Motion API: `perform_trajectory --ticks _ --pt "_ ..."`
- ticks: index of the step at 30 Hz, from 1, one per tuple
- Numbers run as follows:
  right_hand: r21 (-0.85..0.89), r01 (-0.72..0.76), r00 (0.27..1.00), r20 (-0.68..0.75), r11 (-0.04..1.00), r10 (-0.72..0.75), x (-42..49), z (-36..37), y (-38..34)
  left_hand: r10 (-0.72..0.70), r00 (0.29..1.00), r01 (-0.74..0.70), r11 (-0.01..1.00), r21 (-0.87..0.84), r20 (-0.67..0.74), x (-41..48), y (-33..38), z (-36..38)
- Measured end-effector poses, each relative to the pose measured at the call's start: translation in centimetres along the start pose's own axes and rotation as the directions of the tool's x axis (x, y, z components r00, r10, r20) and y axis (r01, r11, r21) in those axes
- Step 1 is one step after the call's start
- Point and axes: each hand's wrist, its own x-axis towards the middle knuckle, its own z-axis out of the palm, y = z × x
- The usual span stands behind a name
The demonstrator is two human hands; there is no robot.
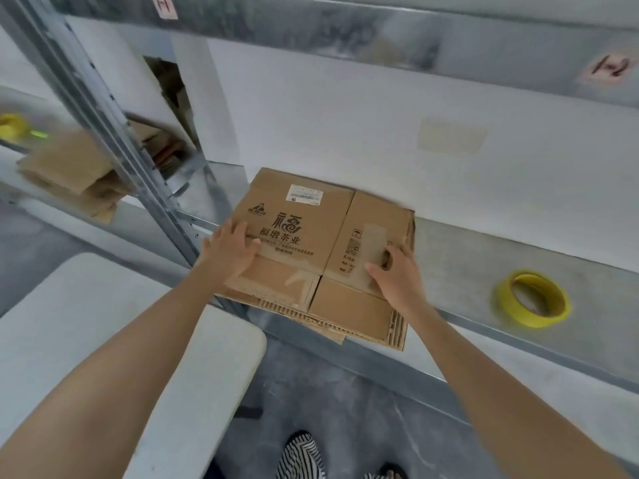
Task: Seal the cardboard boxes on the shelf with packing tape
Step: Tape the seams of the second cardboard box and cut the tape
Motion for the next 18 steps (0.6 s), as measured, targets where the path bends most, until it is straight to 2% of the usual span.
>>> perform_trajectory --ticks 2,6,8,14,18 --pt "-0.014 -0.032 0.999 -0.033 0.999 0.032 -0.1 0.5 -0.1 0.01 0.999 -0.01 1.0 -0.012 0.032 1.5 -1.0 0.2" --pt "-0.142 -0.108 0.991 -0.093 0.984 0.095 0.0 0.9 -0.6 0.029 0.998 -0.018 0.981 -0.191 0.055 3.3 -2.0 0.3" --pt "-0.15 -0.119 0.989 -0.105 0.981 0.104 0.0 0.9 -1.0 0.023 0.999 -0.015 0.972 -0.235 0.031 3.5 -1.8 0.2" --pt "0.163 -0.07 0.982 -0.162 0.984 0.097 -1.0 0.0 -1.9 -0.017 0.998 0.001 0.957 -0.292 -0.053 2.6 -1.4 -0.5" --pt "0.291 -0.032 0.981 -0.173 0.956 0.085 -2.0 -1.9 -1.9 -0.03 0.99 -0.019 0.94 -0.341 -0.138 0.9 0.0 -1.8"
